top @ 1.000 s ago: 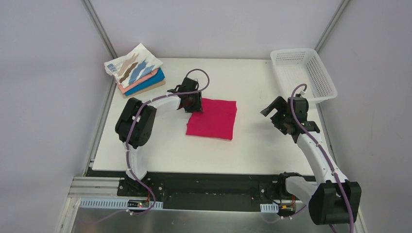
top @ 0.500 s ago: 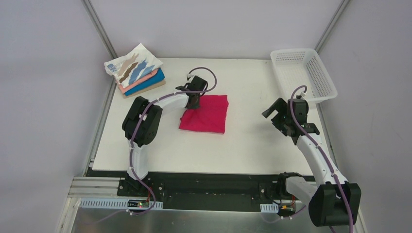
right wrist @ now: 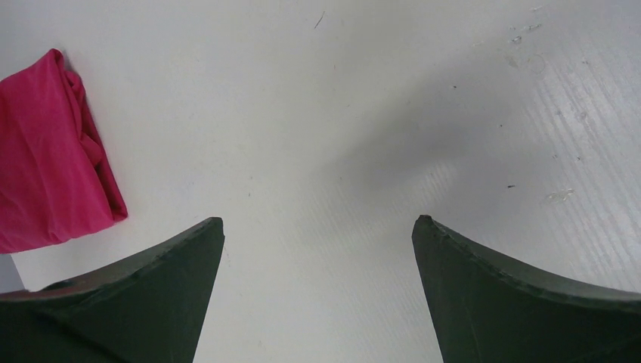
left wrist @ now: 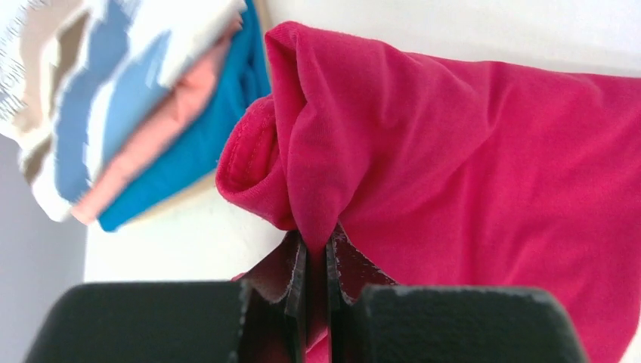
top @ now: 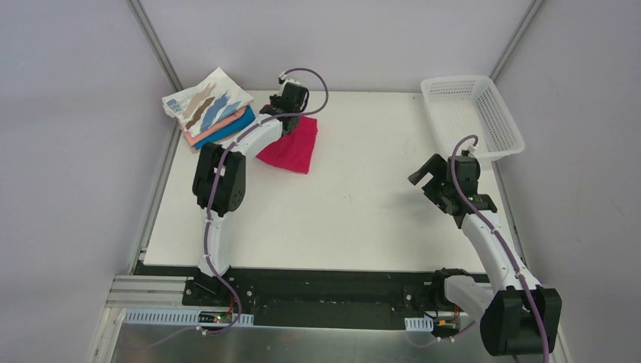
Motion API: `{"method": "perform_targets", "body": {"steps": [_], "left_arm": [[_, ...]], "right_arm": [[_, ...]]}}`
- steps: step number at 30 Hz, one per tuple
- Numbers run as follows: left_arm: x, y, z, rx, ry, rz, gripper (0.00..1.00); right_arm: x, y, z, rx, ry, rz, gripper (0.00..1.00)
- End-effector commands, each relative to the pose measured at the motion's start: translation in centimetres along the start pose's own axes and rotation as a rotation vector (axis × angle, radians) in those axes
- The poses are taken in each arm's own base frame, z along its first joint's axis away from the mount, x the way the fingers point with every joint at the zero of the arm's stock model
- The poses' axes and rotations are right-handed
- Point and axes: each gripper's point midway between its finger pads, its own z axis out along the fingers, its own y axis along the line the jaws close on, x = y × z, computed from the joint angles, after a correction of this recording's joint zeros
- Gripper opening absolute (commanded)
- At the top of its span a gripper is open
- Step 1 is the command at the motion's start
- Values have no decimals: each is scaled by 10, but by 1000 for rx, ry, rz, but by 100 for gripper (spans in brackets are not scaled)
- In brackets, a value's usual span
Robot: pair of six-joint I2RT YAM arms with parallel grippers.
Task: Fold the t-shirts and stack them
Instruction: Put the neatly folded tshirt into the corner of the board with the left arm
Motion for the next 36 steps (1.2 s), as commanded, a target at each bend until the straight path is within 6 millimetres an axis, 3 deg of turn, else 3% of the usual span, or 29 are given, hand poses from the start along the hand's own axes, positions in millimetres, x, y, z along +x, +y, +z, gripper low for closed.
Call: {"method": "perform_targets", "body": {"steps": [1,7,16,27,36], "left_arm": [[-46,42,15,-114,-98,88,0],[-88,67,19,-156,-187,162,0],[-142,109,0,-250,-283,154,0],[-186,151,-25,-276,-384,49,0],[-205,178,-18,-286,-437,-57,0]], "right_arm": [[-14,5,-1,-20,-59,-10,99],[-15,4,5,-7,-53,-15,99],[-15,5,9,-7,-43,-24,99],[-14,6,9,-14,-43,-24,99],[-15,5,11,-6,-42,-26,99]]}}
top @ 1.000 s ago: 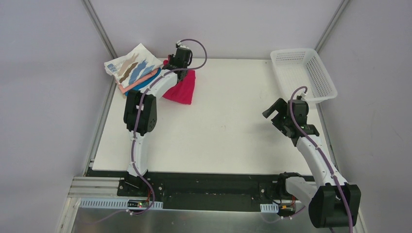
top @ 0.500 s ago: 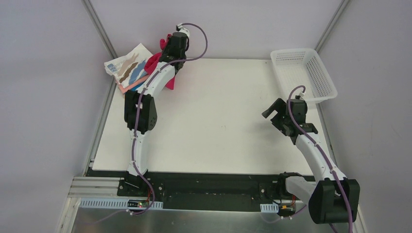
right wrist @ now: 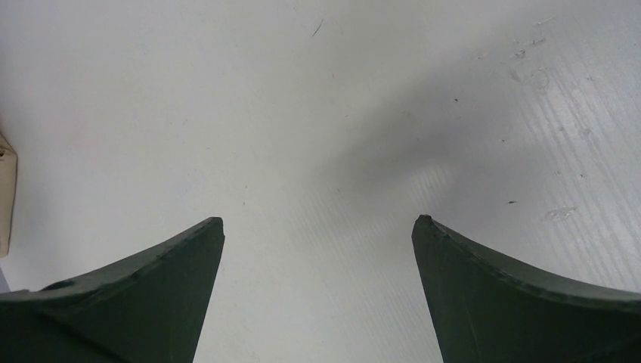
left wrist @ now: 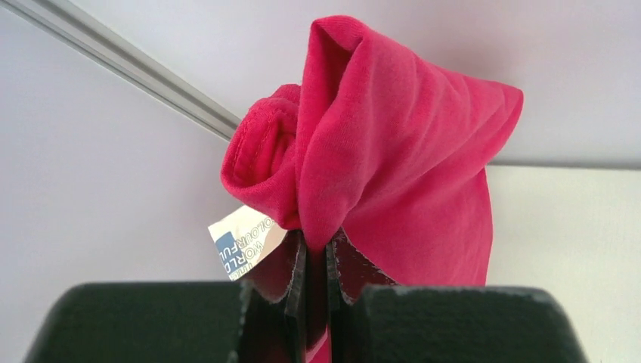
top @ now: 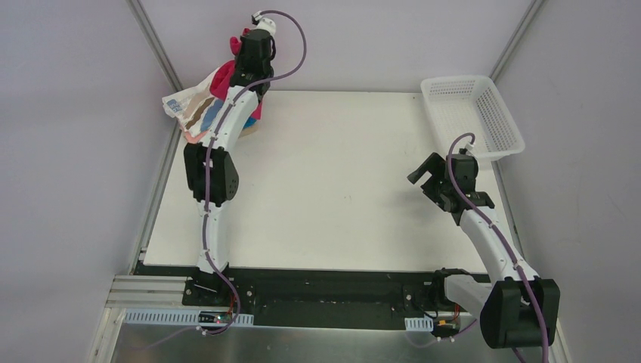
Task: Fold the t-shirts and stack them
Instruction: Put the neatly folded tshirt into the corner of the board with the left arm
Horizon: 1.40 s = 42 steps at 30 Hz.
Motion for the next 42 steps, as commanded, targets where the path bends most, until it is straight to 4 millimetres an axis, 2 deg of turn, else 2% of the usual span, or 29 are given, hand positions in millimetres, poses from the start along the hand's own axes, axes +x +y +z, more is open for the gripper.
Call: {"method": "perform_targets", "body": {"steps": [1,8,17,25,26,35,42], "left_arm": [[-39,43,4,-67,-97,-152,0],[-35,63,23,-87,-110,-291,0],[12,71,61,-114,-34,-377,0],[59,88,88,-180,47,-400,0],[68,98,93,-197,62,-418,0],[109,113,104,-258,144,-467,0],[136,117,100,-299,219,-486,0]], "right_arm": [[-13,5,0,-9,-42,-9,99],[-14,2,3,9,-45,-12,99],[-16,1,2,18,-51,-19,99],[-16,-1,3,28,-50,-21,99],[-17,-1,3,30,-49,-22,99],[-16,-2,5,37,-44,-23,99],[-15,-2,8,42,-35,-23,99]]}}
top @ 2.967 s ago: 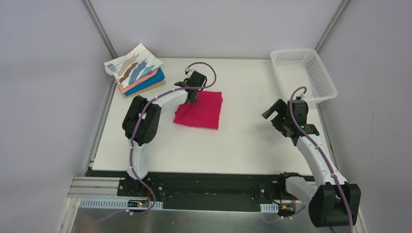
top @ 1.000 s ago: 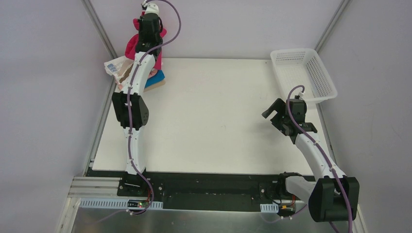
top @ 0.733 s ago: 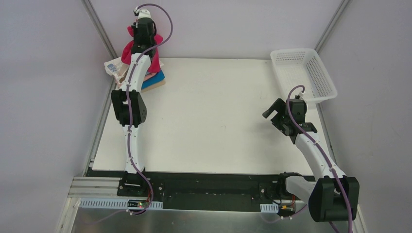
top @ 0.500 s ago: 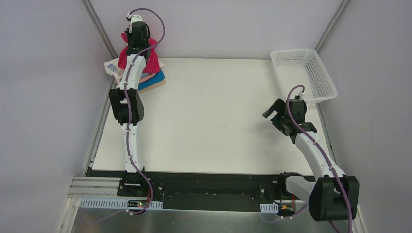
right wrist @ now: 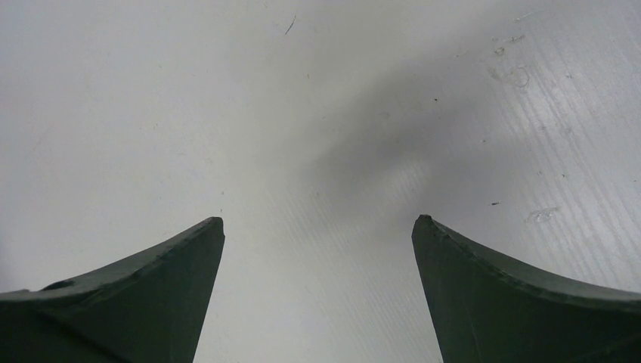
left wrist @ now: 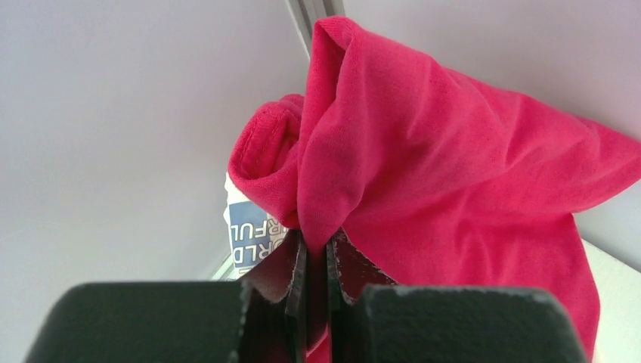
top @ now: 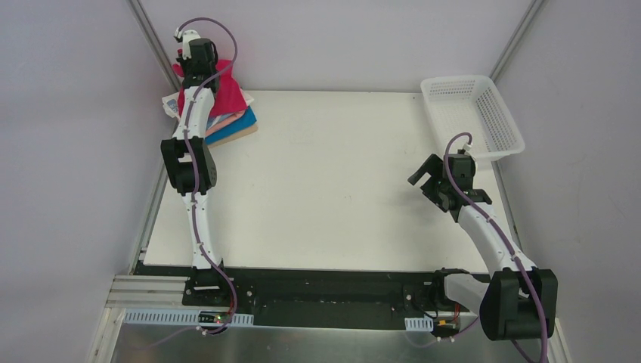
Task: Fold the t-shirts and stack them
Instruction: Put the neatly folded tshirt into the corner of the board with the left arm
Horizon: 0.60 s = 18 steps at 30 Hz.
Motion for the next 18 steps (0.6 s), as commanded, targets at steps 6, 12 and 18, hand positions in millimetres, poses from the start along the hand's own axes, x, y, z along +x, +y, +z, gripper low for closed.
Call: {"method": "perform_targets", "body": {"steps": [6,12,18], "left_arm": [[12,31,-1,-108,45,-66,1],[19,42,4,-110,68,-99,8],[7,54,1,-118,57,-100,71]], "right_arm": [[-17,8,0,-11,-41,-10,99],[-17,8,0,-10,-40,-10,99],[-17,8,0,-9,-41,-10,99]]}}
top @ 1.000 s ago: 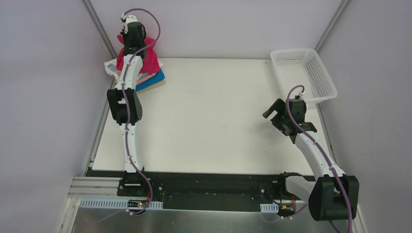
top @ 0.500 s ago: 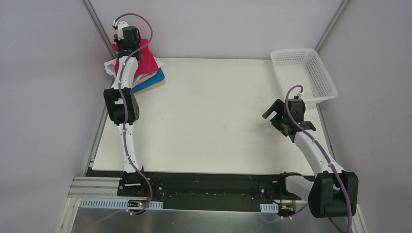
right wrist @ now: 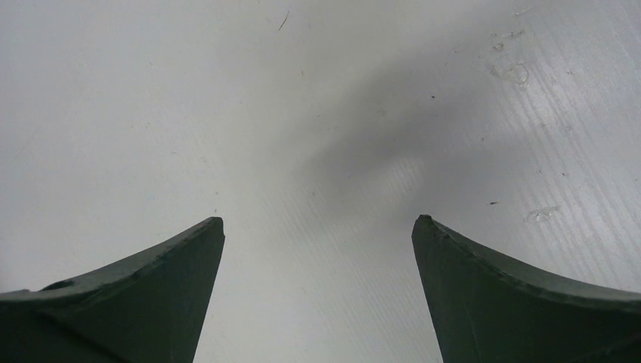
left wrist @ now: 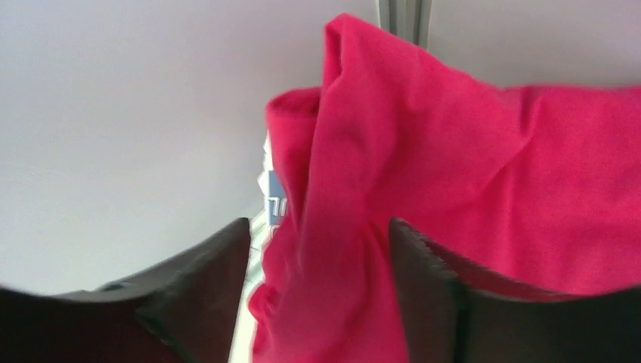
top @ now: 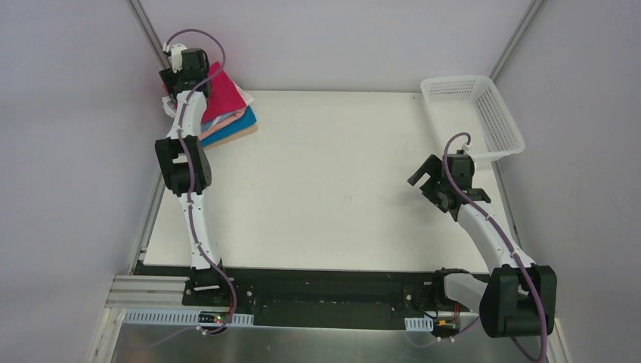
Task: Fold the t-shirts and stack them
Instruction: Put the neatly folded tshirt into the corner of the board with the left arm, then reset both arms
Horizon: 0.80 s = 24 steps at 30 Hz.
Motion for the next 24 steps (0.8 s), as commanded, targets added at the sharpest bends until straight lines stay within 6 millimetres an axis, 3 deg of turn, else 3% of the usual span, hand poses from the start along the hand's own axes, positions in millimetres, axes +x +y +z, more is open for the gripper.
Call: {"method": "perform_targets", "body": {"steps": [1,2,3,8,11,13,16,18,21,23,24], "left_arm": [[-46,25,-22,-14,-65,-75,90],[-52,27,-25,-15,-75,-83,97],[-59,31,-30,-17,-87,-93,99],[-93,45,-62,41,-119,-133,99],[-95,47,-85,121,-103,-168,99],[-102,50,-110,199,-97,-225,99],[-92,39,-155,403,-38,-285,99],[-74,35,-189,503,15,-334,99],[-30,27,-239,584,92,-347,99],[8,19,-272,605,112,-291,99],[37,14,-286,613,130,-238,99]], "right_arm": [[-20,11,-4,-24,-55,-9,99],[-20,10,-5,-21,-54,-9,99],[-21,11,-6,-20,-56,-8,99],[-25,6,-8,3,-82,-3,99],[-28,7,-9,5,-99,11,99],[-31,7,-11,4,-112,19,99],[-35,8,-15,-6,-138,31,99],[-36,8,-17,-16,-156,40,99],[-39,10,-22,-36,-180,57,99],[-39,12,-25,-54,-190,66,99],[-40,13,-27,-63,-197,75,99]]}}
